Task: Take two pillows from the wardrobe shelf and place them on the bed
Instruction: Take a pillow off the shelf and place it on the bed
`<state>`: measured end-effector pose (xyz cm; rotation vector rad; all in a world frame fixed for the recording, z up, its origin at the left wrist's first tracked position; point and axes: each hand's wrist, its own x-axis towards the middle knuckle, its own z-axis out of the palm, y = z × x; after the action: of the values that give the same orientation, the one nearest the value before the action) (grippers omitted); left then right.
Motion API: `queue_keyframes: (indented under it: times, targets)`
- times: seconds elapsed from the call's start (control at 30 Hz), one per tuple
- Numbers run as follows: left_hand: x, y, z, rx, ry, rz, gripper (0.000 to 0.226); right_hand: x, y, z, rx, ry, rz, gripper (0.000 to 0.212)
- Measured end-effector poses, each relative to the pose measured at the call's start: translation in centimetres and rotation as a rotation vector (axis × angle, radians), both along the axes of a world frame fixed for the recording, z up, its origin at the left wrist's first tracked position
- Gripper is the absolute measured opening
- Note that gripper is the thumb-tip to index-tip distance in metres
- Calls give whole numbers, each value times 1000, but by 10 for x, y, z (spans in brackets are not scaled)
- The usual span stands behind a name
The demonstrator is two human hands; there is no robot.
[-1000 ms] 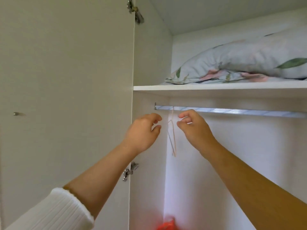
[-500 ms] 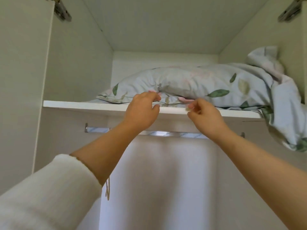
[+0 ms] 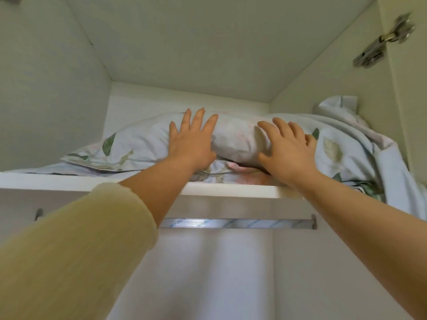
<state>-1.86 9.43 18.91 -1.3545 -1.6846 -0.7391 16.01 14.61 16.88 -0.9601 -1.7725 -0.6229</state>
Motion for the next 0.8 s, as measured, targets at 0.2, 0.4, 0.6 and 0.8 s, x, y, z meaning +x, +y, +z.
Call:
queue_keyframes:
  times: [0.2,0.4,0.6,0.8]
  targets:
    - [-11,6,14,13,91,41,34,-4,25,0,-23,-44,-30,54]
    - [-3,-1,11,196,158,-79,18,-2,20,-3,45,48,-29,25]
    - [-4,-18,0,382,451,-225,7,8,14,-12,5,128,118,17]
    - [3,-48,-21,79,435,-239,5,24,13,-31,-13,191,362,23]
